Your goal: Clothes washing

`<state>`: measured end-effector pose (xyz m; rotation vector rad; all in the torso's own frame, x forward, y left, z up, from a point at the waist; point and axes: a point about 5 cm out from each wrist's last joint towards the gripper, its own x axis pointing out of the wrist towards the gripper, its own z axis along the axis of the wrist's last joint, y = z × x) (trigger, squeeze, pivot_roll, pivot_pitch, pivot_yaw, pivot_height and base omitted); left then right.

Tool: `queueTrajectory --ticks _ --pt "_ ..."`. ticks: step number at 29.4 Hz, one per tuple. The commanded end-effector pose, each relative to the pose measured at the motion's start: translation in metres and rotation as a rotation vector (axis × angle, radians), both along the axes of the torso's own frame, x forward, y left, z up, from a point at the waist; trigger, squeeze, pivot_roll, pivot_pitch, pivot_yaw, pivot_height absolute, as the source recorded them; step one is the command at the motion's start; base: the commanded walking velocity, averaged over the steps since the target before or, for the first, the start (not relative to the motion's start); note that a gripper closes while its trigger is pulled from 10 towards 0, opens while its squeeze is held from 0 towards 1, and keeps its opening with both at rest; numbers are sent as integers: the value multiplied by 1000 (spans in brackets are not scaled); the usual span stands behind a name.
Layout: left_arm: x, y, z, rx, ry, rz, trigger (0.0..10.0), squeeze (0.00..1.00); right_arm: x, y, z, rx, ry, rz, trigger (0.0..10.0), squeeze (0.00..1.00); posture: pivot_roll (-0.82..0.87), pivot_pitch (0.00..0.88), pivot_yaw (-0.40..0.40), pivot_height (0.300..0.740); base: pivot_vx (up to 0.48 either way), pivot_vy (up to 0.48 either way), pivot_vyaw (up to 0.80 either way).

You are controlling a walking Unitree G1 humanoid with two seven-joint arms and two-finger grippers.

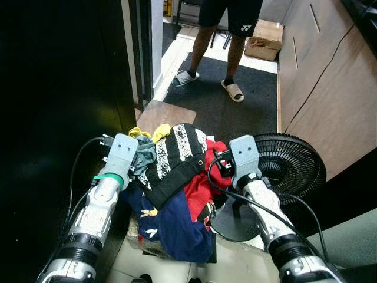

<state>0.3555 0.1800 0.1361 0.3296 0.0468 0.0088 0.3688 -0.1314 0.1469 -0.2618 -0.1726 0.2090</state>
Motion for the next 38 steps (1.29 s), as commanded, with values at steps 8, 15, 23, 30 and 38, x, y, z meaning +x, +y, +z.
queueTrajectory --ticks 8,15,23,30,38 --pt "-2 -2 -18 -92 112 -46 10000 0 12 -11 1 10 71 -7 10000 0 77 182 -59 740 0 0 0" --pt "3 -7 -8 -134 88 -63 10000 0 17 -30 14 120 81 3 10000 0 77 165 -60 740 0 0 0" --pt "6 -11 0 -153 62 -71 10000 0 33 -32 66 280 -59 16 10000 0 83 159 -55 740 0 0 0" --pt "5 -10 3 -159 50 -68 10000 0 38 -20 105 247 -172 67 10000 0 88 154 -67 740 0 0 0" --pt "-1 -9 -2 -161 52 -65 10000 0 27 -15 39 130 7 54 10000 0 77 144 -75 740 0 0 0"
